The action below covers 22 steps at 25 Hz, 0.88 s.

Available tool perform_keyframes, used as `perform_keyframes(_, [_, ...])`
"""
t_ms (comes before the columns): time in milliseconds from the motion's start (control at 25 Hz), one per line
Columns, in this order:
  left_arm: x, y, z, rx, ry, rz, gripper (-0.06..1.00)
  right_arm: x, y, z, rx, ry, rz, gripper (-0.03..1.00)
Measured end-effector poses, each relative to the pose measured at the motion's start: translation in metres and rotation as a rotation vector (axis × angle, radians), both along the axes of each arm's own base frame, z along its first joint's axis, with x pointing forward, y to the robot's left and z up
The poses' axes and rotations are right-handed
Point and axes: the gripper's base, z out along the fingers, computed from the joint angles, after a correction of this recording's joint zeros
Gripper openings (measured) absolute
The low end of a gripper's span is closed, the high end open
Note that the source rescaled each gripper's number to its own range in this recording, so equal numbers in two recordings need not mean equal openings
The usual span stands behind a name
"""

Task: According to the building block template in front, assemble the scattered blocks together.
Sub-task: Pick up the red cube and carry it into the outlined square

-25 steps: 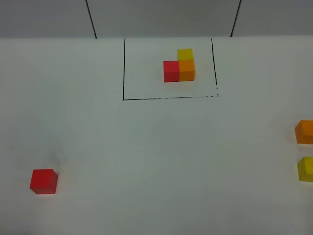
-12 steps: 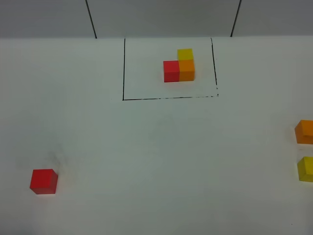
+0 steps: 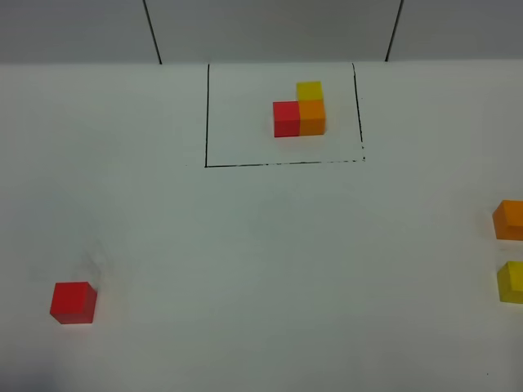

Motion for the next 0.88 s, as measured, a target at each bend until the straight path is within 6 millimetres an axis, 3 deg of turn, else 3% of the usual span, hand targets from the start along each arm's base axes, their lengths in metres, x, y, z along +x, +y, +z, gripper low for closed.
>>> perform_keyframes(200, [0.050,-0.003,0.016,0.014,0.201,0.000,0.94,0.000,0.000,0.000,0.000,0.000,0.000,0.70])
perform_keyframes(360, [0.104,-0.008,0.017,0.013,0.402,0.004,0.94,0.000,0.000,0.000,0.000,0.000,0.000,0.70])
perform_keyframes(560, [0.157,-0.012,-0.013,-0.009,0.637,0.062,0.94,0.000,0.000,0.000,0.000,0.000,0.000,0.70])
perform_keyframes(720, [0.175,-0.014,-0.037,-0.002,0.757,0.070,0.94,0.000,0.000,0.000,0.000,0.000,0.000,0.70])
perform_keyframes(880, [0.178,-0.014,-0.036,-0.005,0.719,0.071,0.94,0.000,0.000,0.000,0.000,0.000,0.000,0.70])
